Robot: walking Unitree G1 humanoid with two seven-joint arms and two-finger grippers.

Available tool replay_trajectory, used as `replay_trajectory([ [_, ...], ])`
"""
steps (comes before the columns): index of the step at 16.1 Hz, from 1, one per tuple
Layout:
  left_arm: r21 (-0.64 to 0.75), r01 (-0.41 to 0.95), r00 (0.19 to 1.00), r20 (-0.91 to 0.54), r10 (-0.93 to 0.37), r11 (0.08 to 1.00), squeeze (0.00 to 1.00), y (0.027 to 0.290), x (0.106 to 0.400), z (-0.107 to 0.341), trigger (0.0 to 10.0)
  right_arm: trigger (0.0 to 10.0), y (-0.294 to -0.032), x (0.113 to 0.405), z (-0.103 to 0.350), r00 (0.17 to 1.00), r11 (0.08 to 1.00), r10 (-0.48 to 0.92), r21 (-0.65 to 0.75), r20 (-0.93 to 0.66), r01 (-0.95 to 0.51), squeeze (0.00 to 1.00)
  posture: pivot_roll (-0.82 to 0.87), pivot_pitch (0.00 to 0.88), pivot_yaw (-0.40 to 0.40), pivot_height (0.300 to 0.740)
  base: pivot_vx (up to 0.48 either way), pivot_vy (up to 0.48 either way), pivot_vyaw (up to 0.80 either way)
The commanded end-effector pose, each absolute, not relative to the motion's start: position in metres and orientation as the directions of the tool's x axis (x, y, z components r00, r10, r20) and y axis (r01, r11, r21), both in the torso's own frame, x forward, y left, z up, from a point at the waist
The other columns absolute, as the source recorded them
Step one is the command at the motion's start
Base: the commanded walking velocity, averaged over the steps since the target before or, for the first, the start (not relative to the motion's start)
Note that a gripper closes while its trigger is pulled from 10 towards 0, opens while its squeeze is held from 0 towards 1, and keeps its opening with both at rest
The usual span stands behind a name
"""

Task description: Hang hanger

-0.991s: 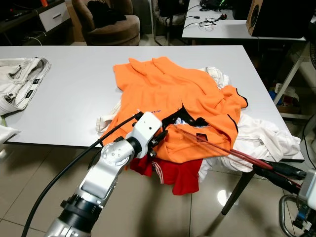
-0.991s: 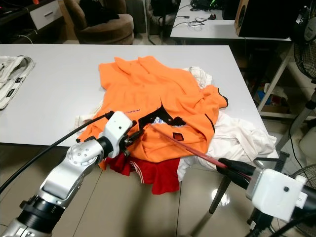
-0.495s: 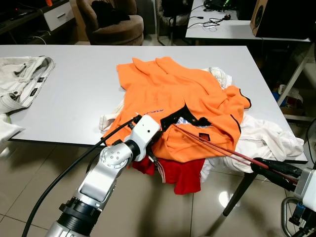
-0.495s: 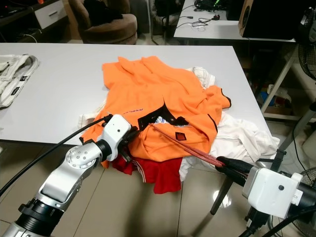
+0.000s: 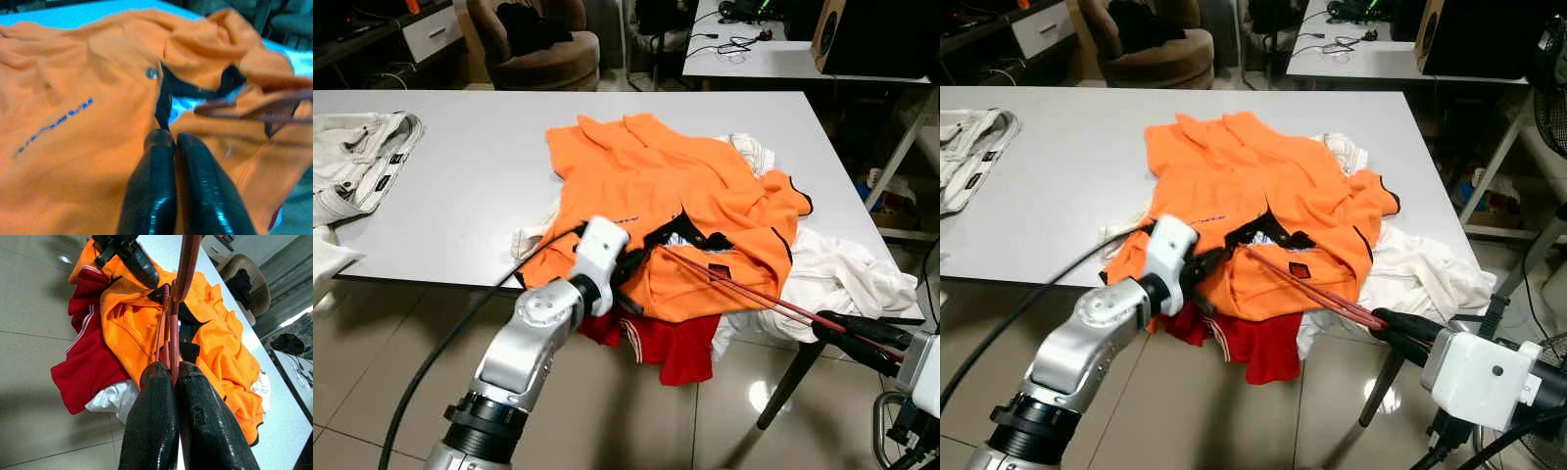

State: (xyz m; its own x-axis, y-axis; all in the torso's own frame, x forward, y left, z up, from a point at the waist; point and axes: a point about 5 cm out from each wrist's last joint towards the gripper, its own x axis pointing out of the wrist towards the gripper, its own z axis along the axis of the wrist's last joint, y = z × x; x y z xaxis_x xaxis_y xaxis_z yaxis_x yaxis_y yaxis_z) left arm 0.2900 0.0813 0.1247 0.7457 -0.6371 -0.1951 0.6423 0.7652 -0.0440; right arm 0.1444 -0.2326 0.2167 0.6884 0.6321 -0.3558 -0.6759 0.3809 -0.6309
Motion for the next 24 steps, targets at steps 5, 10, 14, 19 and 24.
replay_trajectory([
  [5,-0.093,0.621,0.756,-0.189,-0.626,0.778,1.00,0.088,0.287,0.130,10.0,10.0,-0.230,0.146,0.215,0.681,0.377,0.645,-0.630,-0.347,-0.679,0.00,-0.26,0.000,0.071,0.740,0.000,0.000,0.00],
  [10,-0.096,0.621,0.746,-0.230,-0.625,0.778,1.00,0.079,0.288,0.124,10.0,10.0,-0.232,0.146,0.218,0.694,0.378,0.631,-0.643,-0.348,-0.666,0.00,-0.27,0.000,0.080,0.740,0.000,0.000,0.00],
  [14,-0.115,0.625,0.737,-0.240,-0.632,0.772,1.00,0.074,0.286,0.121,10.0,10.0,-0.234,0.146,0.218,0.700,0.376,0.621,-0.649,-0.354,-0.662,0.00,-0.27,0.000,0.082,0.740,0.000,0.000,0.00],
  [19,-0.029,0.613,0.752,-0.285,-0.594,0.790,1.00,0.072,0.289,0.111,10.0,10.0,-0.231,0.145,0.217,0.691,0.368,0.627,-0.645,-0.360,-0.670,0.00,-0.28,0.000,0.083,0.740,0.000,0.000,0.00],
  [24,-0.076,0.620,0.734,-0.296,-0.612,0.781,0.00,0.069,0.288,0.103,10.0,10.0,-0.228,0.145,0.217,0.686,0.366,0.635,-0.644,-0.355,-0.672,0.00,-0.28,0.000,0.080,0.740,0.000,0.000,0.00],
])
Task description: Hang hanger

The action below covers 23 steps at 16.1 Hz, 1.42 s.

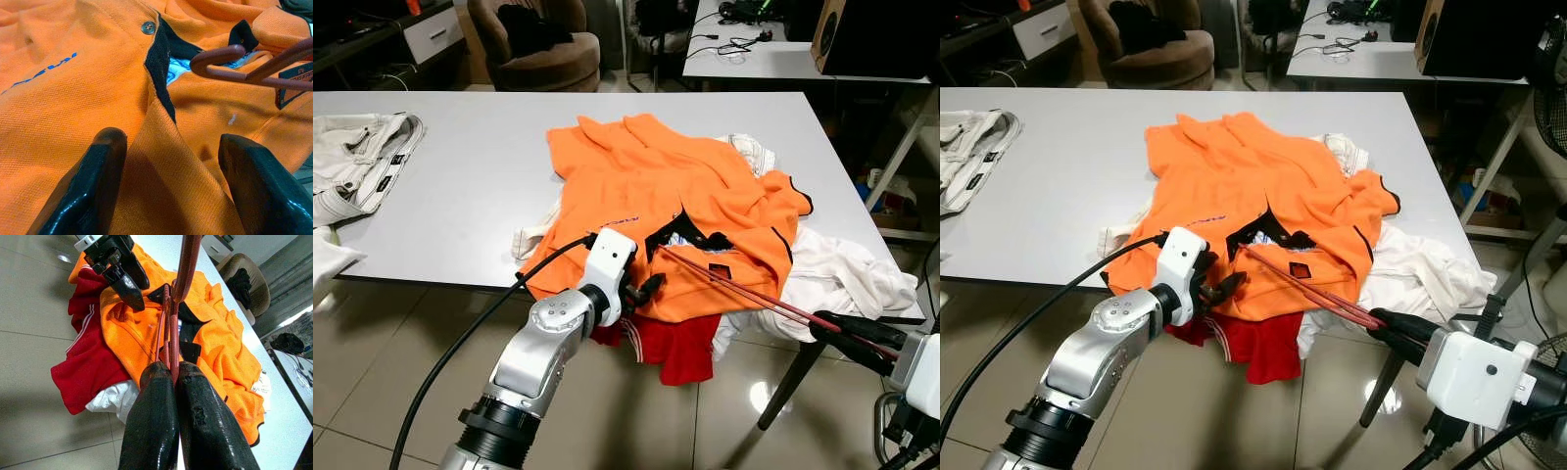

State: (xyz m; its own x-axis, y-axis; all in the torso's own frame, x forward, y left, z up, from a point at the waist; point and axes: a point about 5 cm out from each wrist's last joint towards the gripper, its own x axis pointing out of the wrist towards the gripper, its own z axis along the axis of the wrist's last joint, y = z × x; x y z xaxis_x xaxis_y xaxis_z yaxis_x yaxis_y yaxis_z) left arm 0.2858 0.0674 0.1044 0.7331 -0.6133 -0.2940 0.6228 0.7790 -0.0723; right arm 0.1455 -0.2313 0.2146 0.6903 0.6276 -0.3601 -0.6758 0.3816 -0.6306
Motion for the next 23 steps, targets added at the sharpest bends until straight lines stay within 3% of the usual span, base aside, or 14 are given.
replay_trajectory([
  [1,-0.082,0.620,0.732,-0.297,-0.613,0.780,0.00,0.067,0.288,0.101,10.0,10.0,-0.227,0.145,0.218,0.685,0.366,0.636,-0.643,-0.355,-0.673,0.00,-0.28,0.000,0.082,0.740,0.000,0.000,0.00],
  [2,-0.082,0.620,0.732,-0.298,-0.613,0.780,0.00,0.066,0.288,0.101,10.0,10.0,-0.227,0.145,0.218,0.685,0.365,0.636,-0.643,-0.356,-0.673,0.00,-0.28,0.000,0.082,0.740,0.000,0.000,0.00],
  [3,-0.073,0.616,0.737,-0.298,-0.607,0.784,0.00,0.066,0.289,0.100,0.9,10.0,-0.227,0.145,0.218,0.685,0.367,0.636,-0.642,-0.356,-0.674,0.00,-0.28,0.000,0.083,0.740,0.000,0.000,0.00],
  [4,-0.067,0.616,0.738,-0.298,-0.605,0.785,0.00,0.066,0.289,0.100,0.0,10.0,-0.227,0.145,0.218,0.685,0.366,0.635,-0.642,-0.357,-0.674,0.00,-0.28,0.000,0.082,0.740,0.000,0.000,0.00],
  [10,-0.058,0.631,0.733,-0.282,-0.619,0.774,0.00,0.067,0.288,0.100,0.0,10.0,-0.228,0.146,0.216,0.692,0.378,0.630,-0.639,-0.352,-0.670,0.00,-0.28,0.000,0.078,0.740,0.000,0.000,0.00],
  [16,-0.067,0.629,0.739,-0.258,-0.622,0.775,0.00,0.071,0.287,0.103,0.0,10.0,-0.221,0.146,0.195,0.736,0.507,0.612,-0.571,-0.290,-0.646,0.00,-0.26,0.000,0.077,0.740,0.000,0.000,0.00],
  [23,-0.044,0.603,0.773,-0.214,-0.597,0.797,0.00,0.082,0.293,0.113,0.0,10.0,-0.213,0.131,0.175,0.762,0.548,0.566,-0.546,-0.314,-0.633,0.00,-0.27,0.000,0.097,0.740,0.000,0.000,0.00],
])
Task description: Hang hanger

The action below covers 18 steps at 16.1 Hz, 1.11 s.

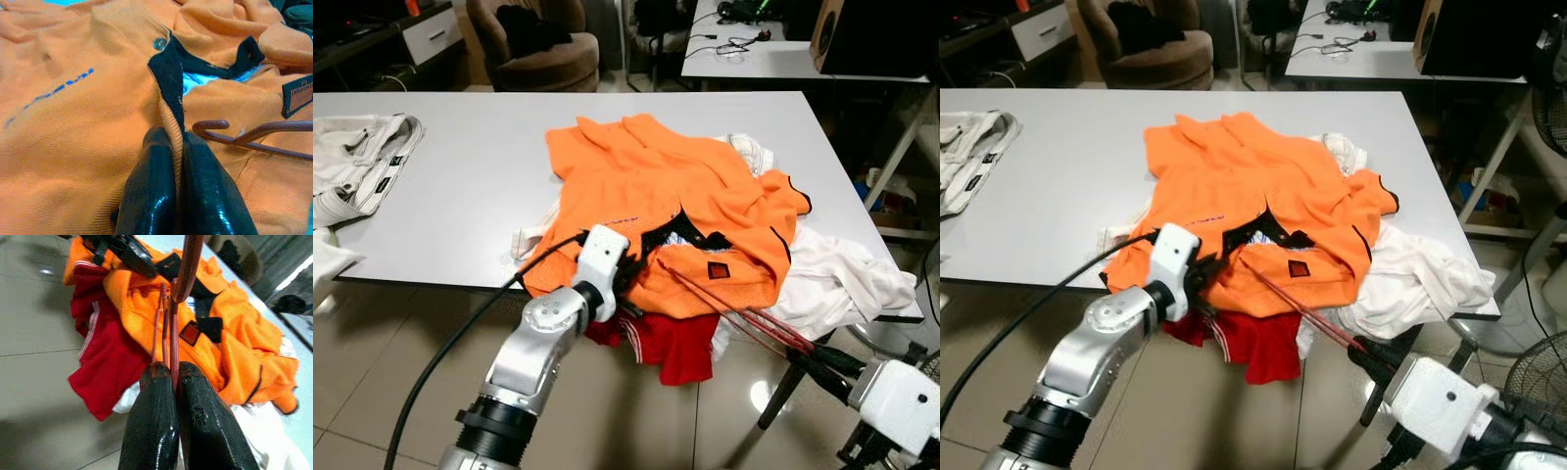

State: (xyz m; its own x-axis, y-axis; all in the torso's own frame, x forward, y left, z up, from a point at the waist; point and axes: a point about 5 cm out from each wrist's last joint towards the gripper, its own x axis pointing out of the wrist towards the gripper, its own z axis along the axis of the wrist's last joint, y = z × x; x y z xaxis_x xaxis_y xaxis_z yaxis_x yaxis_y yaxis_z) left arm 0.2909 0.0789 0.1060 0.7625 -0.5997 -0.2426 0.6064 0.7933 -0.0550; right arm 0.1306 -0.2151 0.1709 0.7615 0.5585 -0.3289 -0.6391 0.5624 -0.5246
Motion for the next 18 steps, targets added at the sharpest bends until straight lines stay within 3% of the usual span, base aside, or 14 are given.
replay_trajectory([
  [1,-0.037,0.608,0.772,-0.203,-0.602,0.793,0.00,0.083,0.293,0.116,0.0,10.0,-0.213,0.130,0.175,0.772,0.558,0.559,-0.551,-0.303,-0.621,0.00,-0.27,0.000,0.097,0.740,0.000,0.000,0.00],
  [4,-0.020,0.628,0.762,-0.185,-0.620,0.778,0.00,0.085,0.292,0.120,0.0,10.0,-0.215,0.129,0.176,0.787,0.554,0.541,-0.578,-0.296,-0.599,0.00,-0.28,0.000,0.104,0.740,0.000,0.000,0.00],
  [6,0.004,0.695,0.710,-0.157,-0.686,0.719,0.00,0.082,0.284,0.124,0.0,10.0,-0.216,0.133,0.184,0.784,0.543,0.558,-0.595,-0.271,-0.592,0.00,-0.28,0.000,0.106,0.740,0.000,0.000,0.00],
  [9,0.151,0.769,0.638,-0.126,-0.760,0.621,0.00,0.080,0.275,0.139,0.0,10.0,-0.208,0.137,0.197,0.707,0.435,0.643,-0.619,-0.295,-0.654,0.00,-0.28,0.000,0.104,0.740,0.000,0.000,0.00],
  [13,0.259,0.744,0.650,-0.071,-0.756,0.616,0.00,0.091,0.282,0.166,0.0,10.0,-0.213,0.149,0.197,0.651,0.325,0.668,-0.646,-0.360,-0.691,0.00,-0.27,0.000,0.097,0.740,0.000,0.000,0.00],
  [18,0.337,0.795,0.565,-0.105,-0.819,0.505,0.00,0.099,0.277,0.176,0.0,10.0,-0.218,0.174,0.195,0.646,0.216,0.658,-0.725,-0.386,-0.654,0.00,-0.26,0.001,0.101,0.740,0.000,0.000,0.00],
])
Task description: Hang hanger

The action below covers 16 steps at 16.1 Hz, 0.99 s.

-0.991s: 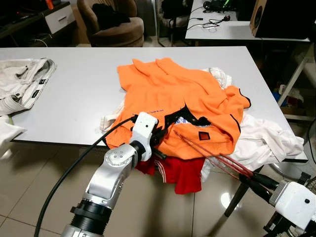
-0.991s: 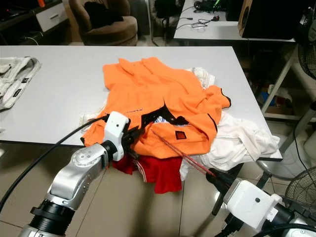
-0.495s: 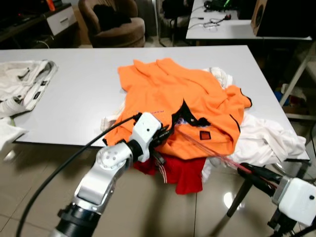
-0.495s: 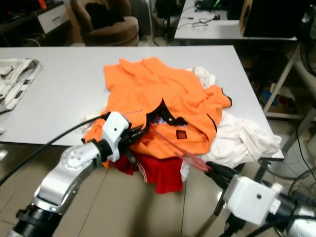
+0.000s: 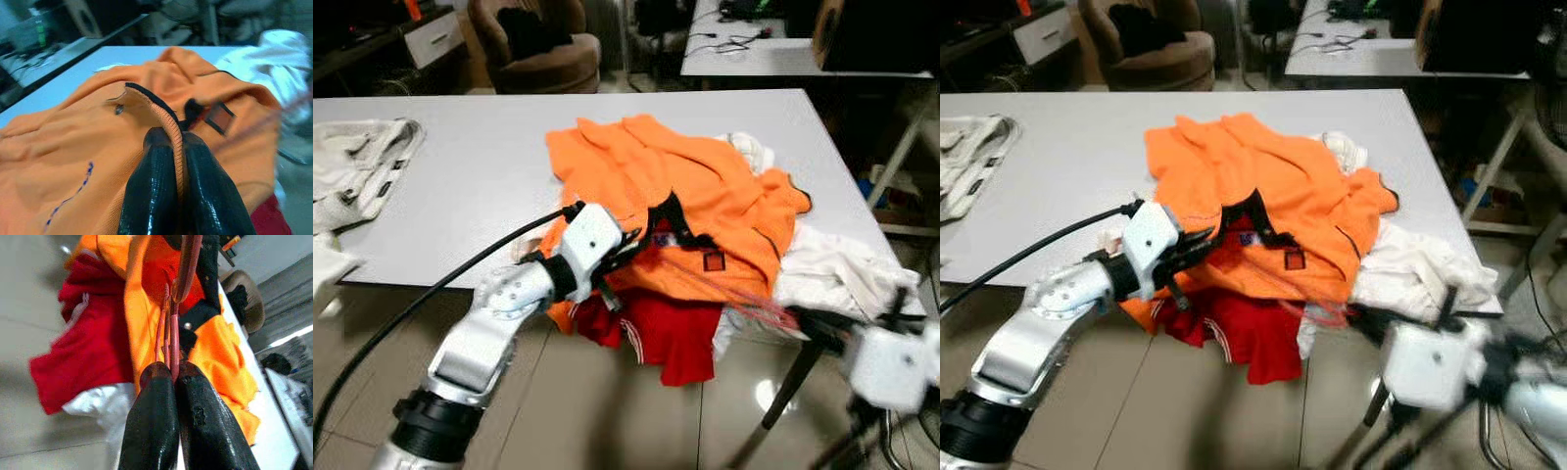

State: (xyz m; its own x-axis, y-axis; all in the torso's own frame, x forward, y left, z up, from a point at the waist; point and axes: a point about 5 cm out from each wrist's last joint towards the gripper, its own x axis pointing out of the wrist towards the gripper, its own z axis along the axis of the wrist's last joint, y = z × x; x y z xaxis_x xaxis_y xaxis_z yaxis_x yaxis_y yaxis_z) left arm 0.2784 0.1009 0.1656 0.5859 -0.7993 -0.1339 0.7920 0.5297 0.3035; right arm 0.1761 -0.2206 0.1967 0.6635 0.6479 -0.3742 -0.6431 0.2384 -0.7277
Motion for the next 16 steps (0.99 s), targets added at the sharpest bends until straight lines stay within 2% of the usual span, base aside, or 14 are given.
replay_trajectory([
  [1,0.340,0.808,0.544,-0.111,-0.832,0.482,0.00,0.098,0.276,0.176,0.0,10.0,-0.218,0.181,0.195,0.656,0.194,0.652,-0.754,-0.379,-0.628,0.00,-0.25,0.000,0.102,0.740,0.000,0.000,0.00],
  [4,0.342,0.825,0.513,-0.117,-0.851,0.450,0.00,0.093,0.272,0.175,0.0,10.0,-0.206,0.195,0.198,0.652,0.190,0.694,-0.796,-0.305,-0.575,0.00,-0.25,0.002,0.107,0.740,0.000,0.000,0.00],
  [10,0.371,0.819,0.501,-0.091,-0.861,0.437,0.00,0.083,0.279,0.178,0.0,10.0,-0.181,0.210,0.183,0.547,0.078,0.787,-0.833,-0.286,-0.548,0.00,-0.24,0.003,0.120,0.740,0.000,0.000,0.00],
  [13,0.387,0.837,0.460,-0.111,-0.881,0.387,0.00,0.081,0.280,0.177,0.0,10.0,-0.187,0.216,0.168,0.531,0.020,0.780,-0.835,-0.331,-0.550,0.00,-0.24,0.002,0.131,0.740,0.000,0.000,0.00],
  [16,0.397,0.850,0.430,-0.143,-0.892,0.346,0.00,0.082,0.279,0.174,0.0,10.0,-0.190,0.227,0.166,0.536,0.027,0.790,-0.857,-0.298,-0.515,0.00,-0.24,0.002,0.134,0.740,0.000,0.000,0.00],
])
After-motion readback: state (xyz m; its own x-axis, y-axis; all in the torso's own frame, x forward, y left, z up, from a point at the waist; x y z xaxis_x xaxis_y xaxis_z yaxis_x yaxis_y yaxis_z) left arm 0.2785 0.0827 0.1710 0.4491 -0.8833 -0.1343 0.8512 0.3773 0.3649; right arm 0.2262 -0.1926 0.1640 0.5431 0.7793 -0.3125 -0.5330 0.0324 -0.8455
